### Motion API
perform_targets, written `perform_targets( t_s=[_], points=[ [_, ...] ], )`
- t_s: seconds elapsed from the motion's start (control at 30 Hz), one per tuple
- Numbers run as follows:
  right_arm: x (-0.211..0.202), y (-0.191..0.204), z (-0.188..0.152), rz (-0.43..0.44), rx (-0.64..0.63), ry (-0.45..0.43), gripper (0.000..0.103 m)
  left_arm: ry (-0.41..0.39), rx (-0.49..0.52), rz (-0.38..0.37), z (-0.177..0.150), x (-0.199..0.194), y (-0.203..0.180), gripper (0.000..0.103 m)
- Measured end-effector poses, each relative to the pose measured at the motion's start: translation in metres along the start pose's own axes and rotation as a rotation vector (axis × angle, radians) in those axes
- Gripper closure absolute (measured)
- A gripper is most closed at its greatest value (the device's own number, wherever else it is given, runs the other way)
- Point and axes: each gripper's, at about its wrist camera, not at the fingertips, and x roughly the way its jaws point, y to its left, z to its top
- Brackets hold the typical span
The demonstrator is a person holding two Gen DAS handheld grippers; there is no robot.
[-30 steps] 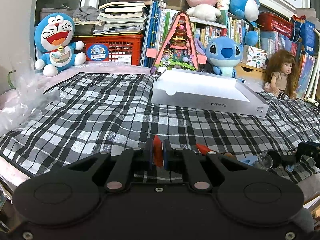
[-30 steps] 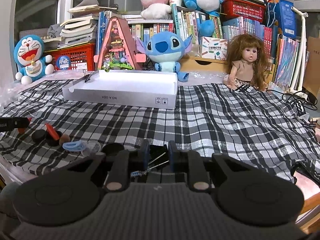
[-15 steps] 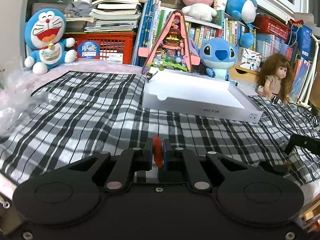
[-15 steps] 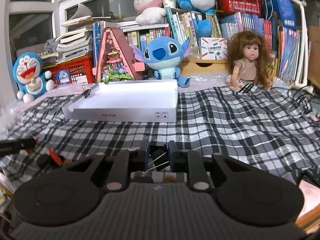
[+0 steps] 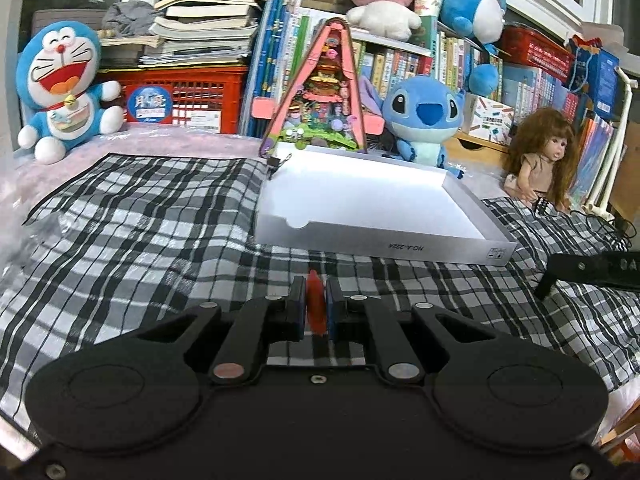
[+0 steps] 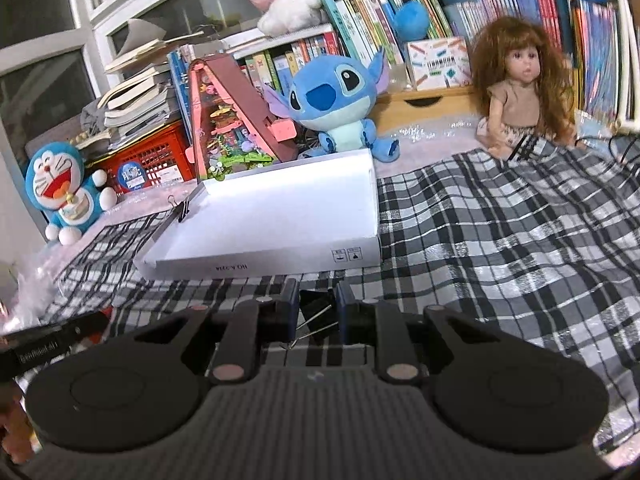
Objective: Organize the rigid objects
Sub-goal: 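Carry the crayon and binder clip with both tools over the white tray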
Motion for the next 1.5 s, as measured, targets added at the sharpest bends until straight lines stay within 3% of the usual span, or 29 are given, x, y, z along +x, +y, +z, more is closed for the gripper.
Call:
perform_targets(
  t_s=[0.37,0.67,0.83,1.23,1.5],
  points=[
    [0.029,-0.004,0.025,0.032,0.095,0.054,0.08,0.022,-0.014,-0.051,0.031,0.023,-0.006,0.094],
    [0.054,0.007,0.058,0.015,0.084,0.057,0.08,0.034,-0.06,-0.098,0.074,0.058,-0.009,0.094],
    [0.074,0.014,0.07,-0.019,0.061,0.068,0.08,0.049,-0.056,-0.08,0.088,0.087,-0.014,0.094],
    [0.123,0.014,0.072,-0.059,0.089,0.156,0.08,0.117,-0.078,-0.035,0.084,0.146,-0.016,0.094],
    [0.141,0.014,0.067,-0.065,0.105,0.223,0.08,0.152,-0.078,-0.017,0.077,0.159,-0.013,0.094]
  ],
)
